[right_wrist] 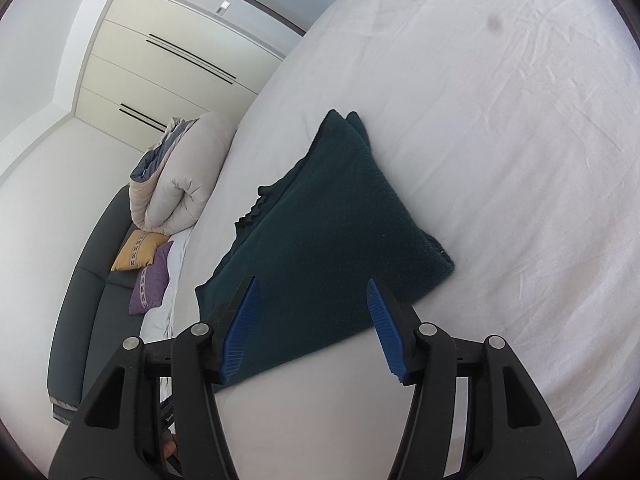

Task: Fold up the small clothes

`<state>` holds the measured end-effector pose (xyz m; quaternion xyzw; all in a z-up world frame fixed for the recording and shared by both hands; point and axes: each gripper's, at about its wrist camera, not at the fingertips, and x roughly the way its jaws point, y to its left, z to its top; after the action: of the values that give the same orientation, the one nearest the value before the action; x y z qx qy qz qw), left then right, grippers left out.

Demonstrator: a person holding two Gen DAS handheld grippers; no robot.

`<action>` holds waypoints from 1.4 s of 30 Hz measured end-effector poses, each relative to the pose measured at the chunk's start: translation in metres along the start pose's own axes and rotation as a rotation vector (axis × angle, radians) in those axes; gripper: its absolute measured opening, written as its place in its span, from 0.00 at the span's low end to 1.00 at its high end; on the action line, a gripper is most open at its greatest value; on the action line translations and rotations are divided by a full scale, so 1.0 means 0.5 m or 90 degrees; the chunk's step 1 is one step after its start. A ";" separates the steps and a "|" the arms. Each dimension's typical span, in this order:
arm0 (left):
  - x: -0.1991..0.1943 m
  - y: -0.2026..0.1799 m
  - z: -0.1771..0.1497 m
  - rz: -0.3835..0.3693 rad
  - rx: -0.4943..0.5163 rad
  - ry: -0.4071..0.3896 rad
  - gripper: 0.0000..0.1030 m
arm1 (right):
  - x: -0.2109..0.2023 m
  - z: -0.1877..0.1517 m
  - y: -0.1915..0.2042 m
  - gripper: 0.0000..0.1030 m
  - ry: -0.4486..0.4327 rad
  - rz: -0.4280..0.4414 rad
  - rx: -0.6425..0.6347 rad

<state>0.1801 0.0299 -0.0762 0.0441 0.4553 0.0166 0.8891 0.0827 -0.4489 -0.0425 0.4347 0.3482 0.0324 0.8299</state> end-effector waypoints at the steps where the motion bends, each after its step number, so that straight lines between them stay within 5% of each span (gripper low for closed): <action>1: 0.000 0.002 0.001 -0.001 -0.001 0.001 0.53 | 0.000 0.000 0.010 0.54 0.003 0.003 -0.008; 20: 0.056 -0.008 0.037 -0.032 -0.022 0.024 0.60 | 0.045 -0.031 0.117 0.54 0.067 0.048 -0.121; 26: 0.102 0.021 0.043 -0.149 -0.126 0.079 0.69 | 0.079 -0.032 0.142 0.54 0.097 0.061 -0.153; 39: 0.181 0.139 0.056 -0.417 -0.340 0.180 0.69 | 0.189 -0.031 0.235 0.54 0.176 0.107 -0.218; 42: 0.188 0.148 0.046 -0.447 -0.357 0.180 0.67 | 0.211 -0.040 0.252 0.54 0.193 0.114 -0.225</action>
<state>0.2546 0.1087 -0.1317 -0.3572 0.5373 -0.1572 0.7477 0.1818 -0.3190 -0.0145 0.3021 0.4175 0.2311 0.8252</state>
